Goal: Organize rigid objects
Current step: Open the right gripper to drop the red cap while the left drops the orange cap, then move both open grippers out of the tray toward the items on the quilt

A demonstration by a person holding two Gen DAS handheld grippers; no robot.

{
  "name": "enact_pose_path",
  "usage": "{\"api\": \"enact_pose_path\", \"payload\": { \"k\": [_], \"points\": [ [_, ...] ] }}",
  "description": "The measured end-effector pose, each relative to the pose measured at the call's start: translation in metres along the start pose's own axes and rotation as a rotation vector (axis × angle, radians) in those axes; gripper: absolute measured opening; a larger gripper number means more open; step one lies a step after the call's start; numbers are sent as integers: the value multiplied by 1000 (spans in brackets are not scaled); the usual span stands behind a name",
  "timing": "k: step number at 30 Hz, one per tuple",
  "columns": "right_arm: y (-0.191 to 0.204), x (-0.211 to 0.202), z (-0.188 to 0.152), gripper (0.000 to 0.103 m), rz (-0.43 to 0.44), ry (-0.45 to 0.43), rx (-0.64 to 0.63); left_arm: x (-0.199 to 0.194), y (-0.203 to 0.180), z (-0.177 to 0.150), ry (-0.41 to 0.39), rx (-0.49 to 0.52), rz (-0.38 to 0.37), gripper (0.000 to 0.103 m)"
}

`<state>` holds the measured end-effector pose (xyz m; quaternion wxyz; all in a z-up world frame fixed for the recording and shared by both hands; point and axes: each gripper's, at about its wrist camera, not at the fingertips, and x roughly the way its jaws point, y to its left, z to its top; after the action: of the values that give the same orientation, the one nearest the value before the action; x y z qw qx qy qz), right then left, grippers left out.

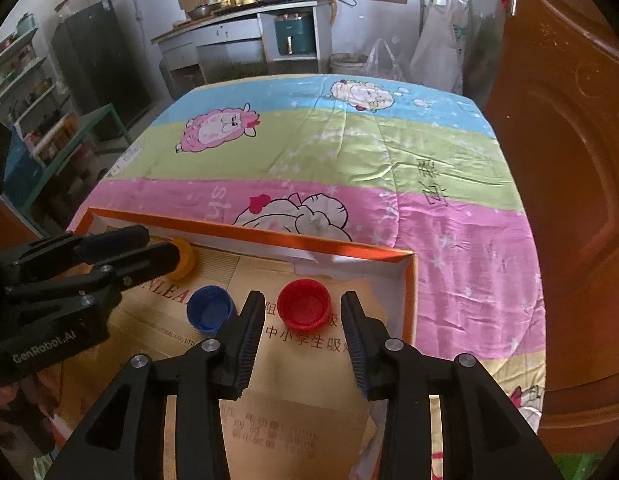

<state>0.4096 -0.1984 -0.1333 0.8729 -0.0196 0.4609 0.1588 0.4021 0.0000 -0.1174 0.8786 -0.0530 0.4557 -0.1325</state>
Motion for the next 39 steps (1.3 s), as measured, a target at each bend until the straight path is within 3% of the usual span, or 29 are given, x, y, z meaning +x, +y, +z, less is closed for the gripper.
{"api": "enact_pose_path", "payload": {
  "k": [20,39],
  "points": [
    [23,-66,-37,41,13,-42,12,-81,-9,-14,-94,-25,-30,43],
    [59,-131,-88,41,27,-92,0,-159,-16,-62,-166,-28,-29,43]
  ]
}}
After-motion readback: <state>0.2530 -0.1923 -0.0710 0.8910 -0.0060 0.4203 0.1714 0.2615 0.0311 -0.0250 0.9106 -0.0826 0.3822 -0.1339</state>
